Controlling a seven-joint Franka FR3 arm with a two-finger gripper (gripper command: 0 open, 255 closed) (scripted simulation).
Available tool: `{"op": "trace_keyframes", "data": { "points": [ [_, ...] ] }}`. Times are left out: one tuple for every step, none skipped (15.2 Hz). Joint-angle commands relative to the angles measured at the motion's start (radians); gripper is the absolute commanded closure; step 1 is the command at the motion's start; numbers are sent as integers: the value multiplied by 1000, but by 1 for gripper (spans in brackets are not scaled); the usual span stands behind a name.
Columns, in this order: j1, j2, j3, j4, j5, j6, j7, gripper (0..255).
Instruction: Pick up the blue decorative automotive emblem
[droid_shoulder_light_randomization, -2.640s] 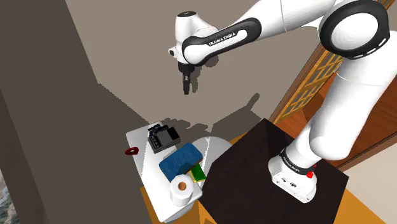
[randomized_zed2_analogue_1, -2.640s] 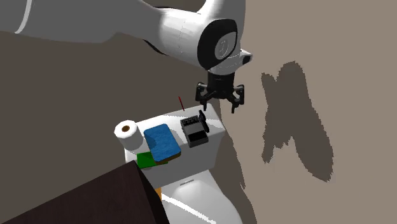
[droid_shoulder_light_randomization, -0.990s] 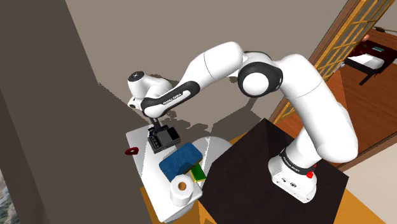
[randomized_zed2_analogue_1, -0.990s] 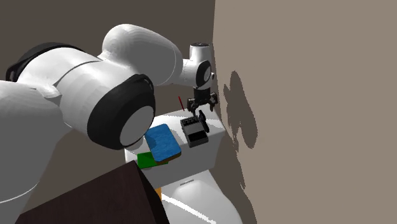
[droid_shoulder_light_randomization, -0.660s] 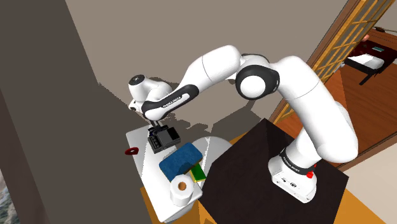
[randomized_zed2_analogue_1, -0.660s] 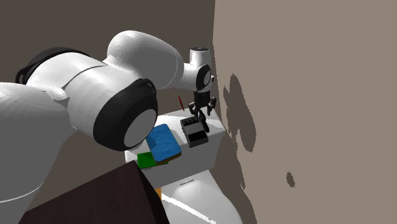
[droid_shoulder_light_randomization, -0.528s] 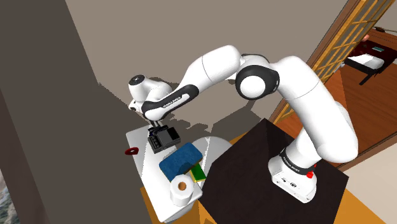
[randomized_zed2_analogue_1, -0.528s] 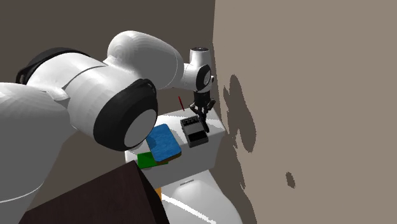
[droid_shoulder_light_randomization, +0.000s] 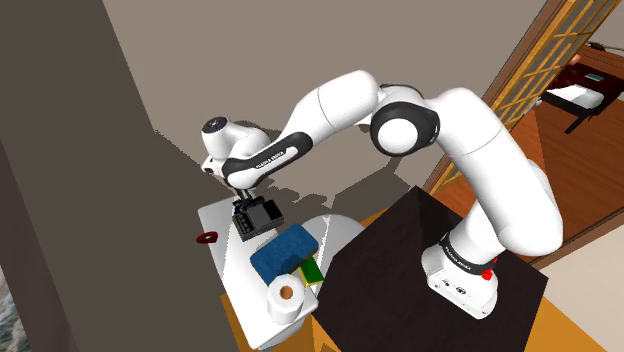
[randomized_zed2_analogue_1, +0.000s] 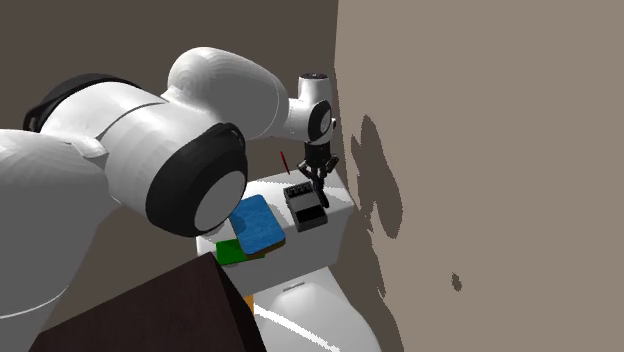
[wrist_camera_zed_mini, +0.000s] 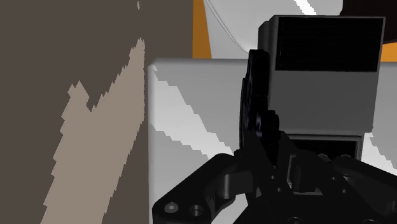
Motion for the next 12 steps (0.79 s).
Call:
{"op": "trace_keyframes", "data": {
  "points": [
    [-3, -18, 2, -11, 2, -7, -2, 255],
    [-4, -28, 3, -16, 3, -13, -3, 255],
    [-5, -38, 5, -19, 4, -19, -4, 255],
    [-6, -49, 6, -24, 6, -25, -5, 255],
    [-7, -59, 8, -27, 7, -31, -6, 255],
    [-8, -68, 9, -31, 9, -38, -7, 255],
    [-9, -78, 11, -34, 10, -44, -9, 255],
    [-10, -87, 12, -37, 12, -51, -10, 255],
    [-11, -97, 14, -38, 13, -58, -11, 255],
    [-12, -106, 15, -41, 15, -65, -13, 255],
    [-12, -115, 17, -43, 16, -72, -14, 255],
    [-13, -124, 18, -44, 18, -79, -15, 255]
  ]
}}
